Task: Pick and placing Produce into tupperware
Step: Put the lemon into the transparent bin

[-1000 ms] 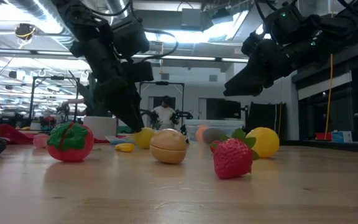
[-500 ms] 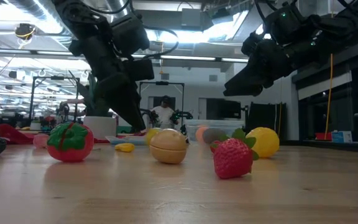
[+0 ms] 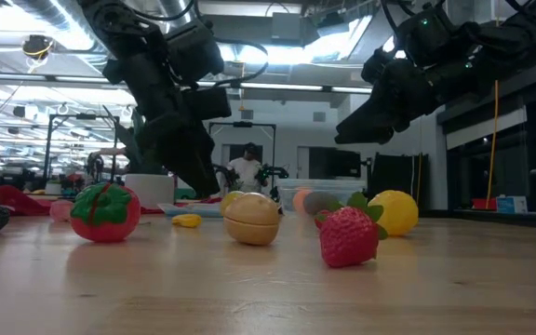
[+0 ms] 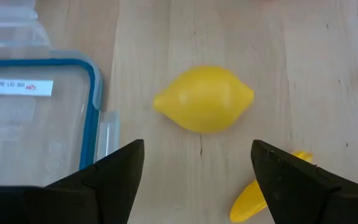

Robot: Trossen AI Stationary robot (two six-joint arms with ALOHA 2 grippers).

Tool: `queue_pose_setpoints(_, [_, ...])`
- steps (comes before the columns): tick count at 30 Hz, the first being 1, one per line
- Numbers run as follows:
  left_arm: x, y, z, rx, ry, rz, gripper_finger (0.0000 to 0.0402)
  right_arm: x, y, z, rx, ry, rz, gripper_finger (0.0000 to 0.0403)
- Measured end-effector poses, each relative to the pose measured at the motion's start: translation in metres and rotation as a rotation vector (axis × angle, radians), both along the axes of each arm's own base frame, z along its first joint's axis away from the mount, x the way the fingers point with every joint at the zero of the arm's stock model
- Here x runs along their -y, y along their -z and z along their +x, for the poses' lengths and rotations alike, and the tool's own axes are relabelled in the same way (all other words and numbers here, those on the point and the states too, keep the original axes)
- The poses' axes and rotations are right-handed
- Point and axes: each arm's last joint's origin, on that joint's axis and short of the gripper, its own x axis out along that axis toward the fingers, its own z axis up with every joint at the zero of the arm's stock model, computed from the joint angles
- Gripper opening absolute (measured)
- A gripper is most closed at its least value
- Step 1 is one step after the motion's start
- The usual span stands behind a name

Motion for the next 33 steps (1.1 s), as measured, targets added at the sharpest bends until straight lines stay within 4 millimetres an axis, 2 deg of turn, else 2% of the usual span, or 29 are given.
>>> queue_pose_setpoints(14, [0.0, -0.001, 0.001, -0.019, 0.307, 0.218, 0.0289, 0.0, 0.0, 0.0, 0.0, 0.0, 0.001, 0.0243])
queue_pose_setpoints(27, [0.002, 0.001, -0.001, -0.039, 0.334, 0.19, 0.0289, 0.0, 0.0, 0.0, 0.0, 0.0, 0.001, 0.0243])
queue_pose_setpoints(33, [0.007, 0.016, 0.005, -0.064, 0.341, 0.152, 0.0289, 0.0, 0.0, 0.0, 0.0, 0.0, 0.001, 0.0243])
